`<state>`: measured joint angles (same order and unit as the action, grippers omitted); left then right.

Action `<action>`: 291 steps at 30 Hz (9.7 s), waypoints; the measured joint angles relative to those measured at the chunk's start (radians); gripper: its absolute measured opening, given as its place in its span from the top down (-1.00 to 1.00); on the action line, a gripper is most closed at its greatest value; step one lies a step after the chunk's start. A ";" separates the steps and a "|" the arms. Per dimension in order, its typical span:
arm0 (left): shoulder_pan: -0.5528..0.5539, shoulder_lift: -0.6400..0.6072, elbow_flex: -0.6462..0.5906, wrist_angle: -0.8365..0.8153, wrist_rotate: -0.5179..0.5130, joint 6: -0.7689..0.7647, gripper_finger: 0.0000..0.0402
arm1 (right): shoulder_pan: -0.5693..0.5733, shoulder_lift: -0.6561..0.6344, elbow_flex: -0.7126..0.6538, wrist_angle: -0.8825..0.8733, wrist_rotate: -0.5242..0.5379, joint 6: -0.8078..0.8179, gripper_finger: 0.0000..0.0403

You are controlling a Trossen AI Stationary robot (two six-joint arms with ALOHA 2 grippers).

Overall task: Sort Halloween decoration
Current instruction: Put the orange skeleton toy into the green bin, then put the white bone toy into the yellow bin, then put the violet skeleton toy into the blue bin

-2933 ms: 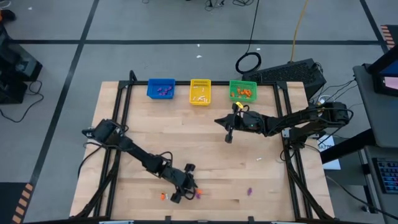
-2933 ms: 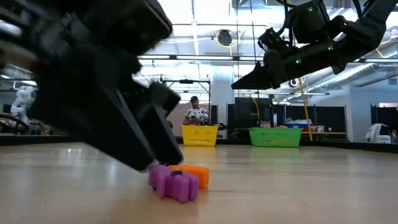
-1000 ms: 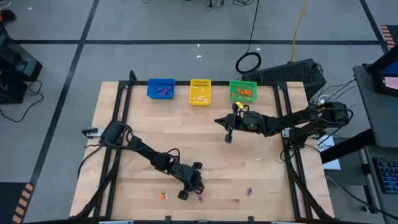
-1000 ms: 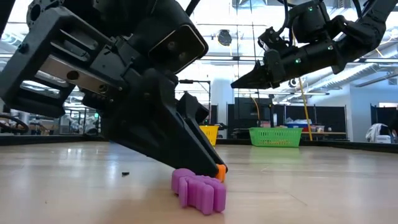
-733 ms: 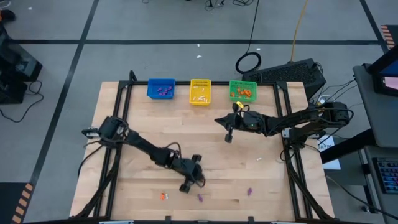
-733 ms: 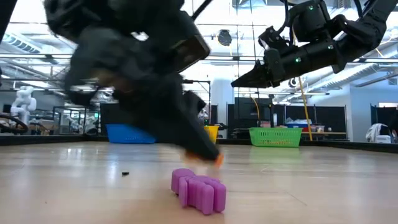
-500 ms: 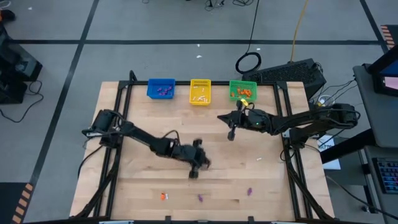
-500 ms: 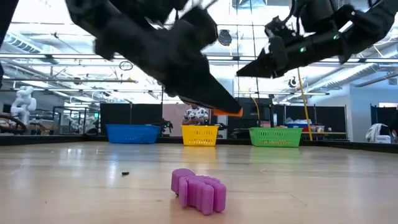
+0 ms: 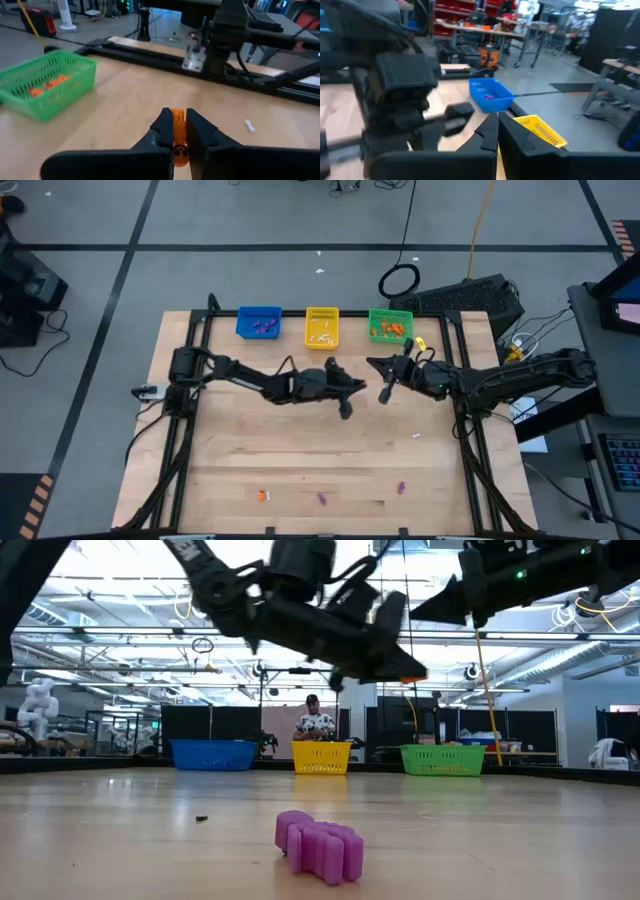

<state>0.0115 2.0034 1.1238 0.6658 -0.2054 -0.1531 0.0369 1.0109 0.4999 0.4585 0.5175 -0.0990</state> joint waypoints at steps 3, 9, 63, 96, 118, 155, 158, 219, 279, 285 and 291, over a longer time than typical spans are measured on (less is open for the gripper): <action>0.032 0.061 0.105 -0.026 -0.011 0.028 0.93 | 0.022 -0.014 0.000 -0.007 0.042 -0.004 1.00; 0.105 0.166 0.244 -0.058 -0.056 0.000 0.93 | 0.062 -0.041 0.000 -0.015 0.132 -0.008 1.00; 0.336 0.468 0.935 -0.588 0.110 0.008 0.51 | 0.095 -0.068 0.000 -0.024 0.139 -0.034 1.00; 0.092 0.053 -0.098 0.310 0.040 0.064 0.95 | 0.139 -0.068 0.030 -0.218 0.213 0.065 1.00; -0.127 -0.238 -0.769 0.675 0.013 0.136 0.95 | 0.305 0.301 0.399 -1.263 -0.330 0.574 0.87; -0.174 -0.238 -0.838 0.731 0.010 0.133 0.95 | 0.404 0.478 0.171 -1.246 -0.574 0.731 0.74; -0.184 -0.238 -0.838 0.731 0.010 0.133 0.95 | 0.395 0.479 0.164 -1.238 -0.581 0.756 0.88; -0.195 -0.237 -0.865 0.760 0.014 0.107 0.95 | -0.502 0.964 1.010 -0.803 -0.379 0.104 0.98; -0.195 -0.351 -1.000 0.739 -0.053 0.133 0.95 | 0.357 0.858 0.815 -0.822 -0.271 0.911 0.93; -0.195 -0.351 -1.000 0.739 -0.053 0.133 0.95 | 0.442 0.904 0.829 -0.718 -0.334 1.133 0.63; -0.195 -0.351 -1.000 0.739 -0.053 0.132 0.95 | 0.483 1.029 1.035 -0.872 -0.370 1.229 0.41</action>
<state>-0.1833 1.6520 0.1242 1.4048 -0.2588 -0.0208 0.5203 2.0403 1.5352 -0.4137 0.1478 1.1305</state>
